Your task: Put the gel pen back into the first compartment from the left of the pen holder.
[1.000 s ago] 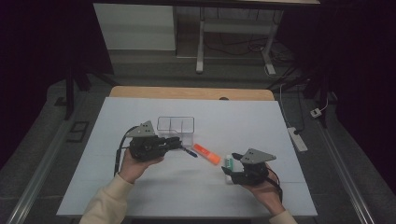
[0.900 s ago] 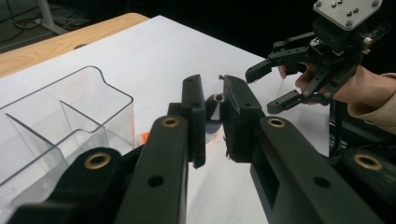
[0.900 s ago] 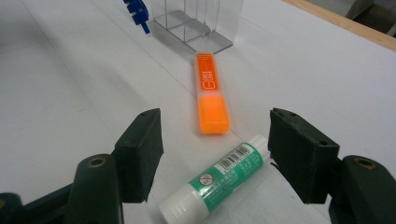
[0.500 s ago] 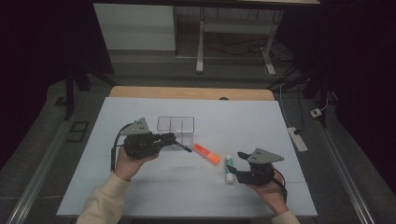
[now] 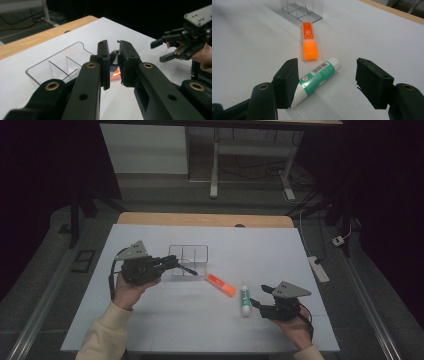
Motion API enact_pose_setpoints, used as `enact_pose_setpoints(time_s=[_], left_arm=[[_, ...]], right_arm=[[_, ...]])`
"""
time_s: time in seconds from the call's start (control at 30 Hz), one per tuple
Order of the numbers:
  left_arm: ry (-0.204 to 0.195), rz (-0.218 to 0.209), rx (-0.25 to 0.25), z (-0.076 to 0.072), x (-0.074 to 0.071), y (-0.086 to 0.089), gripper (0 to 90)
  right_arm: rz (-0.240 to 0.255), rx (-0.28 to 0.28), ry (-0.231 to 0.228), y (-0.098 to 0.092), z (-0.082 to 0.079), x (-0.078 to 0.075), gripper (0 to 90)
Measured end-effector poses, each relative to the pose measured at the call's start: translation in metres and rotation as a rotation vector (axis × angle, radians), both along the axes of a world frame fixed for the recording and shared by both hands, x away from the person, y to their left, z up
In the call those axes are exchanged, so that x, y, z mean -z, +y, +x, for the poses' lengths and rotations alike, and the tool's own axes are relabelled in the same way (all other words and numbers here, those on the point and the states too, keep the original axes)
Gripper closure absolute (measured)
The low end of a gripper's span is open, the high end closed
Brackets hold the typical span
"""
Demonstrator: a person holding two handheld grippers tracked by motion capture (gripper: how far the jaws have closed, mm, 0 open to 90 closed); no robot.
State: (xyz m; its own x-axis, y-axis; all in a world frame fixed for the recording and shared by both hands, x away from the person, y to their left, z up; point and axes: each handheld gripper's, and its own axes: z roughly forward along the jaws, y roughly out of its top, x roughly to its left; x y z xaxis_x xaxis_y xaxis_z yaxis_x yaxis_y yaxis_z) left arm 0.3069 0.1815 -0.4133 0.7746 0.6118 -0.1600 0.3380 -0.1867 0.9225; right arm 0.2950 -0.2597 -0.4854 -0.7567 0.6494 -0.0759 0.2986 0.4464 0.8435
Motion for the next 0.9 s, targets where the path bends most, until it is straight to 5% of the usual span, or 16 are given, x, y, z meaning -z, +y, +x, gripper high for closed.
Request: enact_pose_setpoints(time_s=[0.6,0.9], left_arm=[[-0.035,-0.023,-0.066,0.002,-0.015,0.026,79.5],[-0.011,-0.023,-0.097,0.014,-0.028,0.042,79.5]], right_arm=[[-0.01,-0.004,0.009,0.001,0.001,0.001,33.0],[-0.006,-0.004,0.013,0.0,0.001,0.0,32.9]])
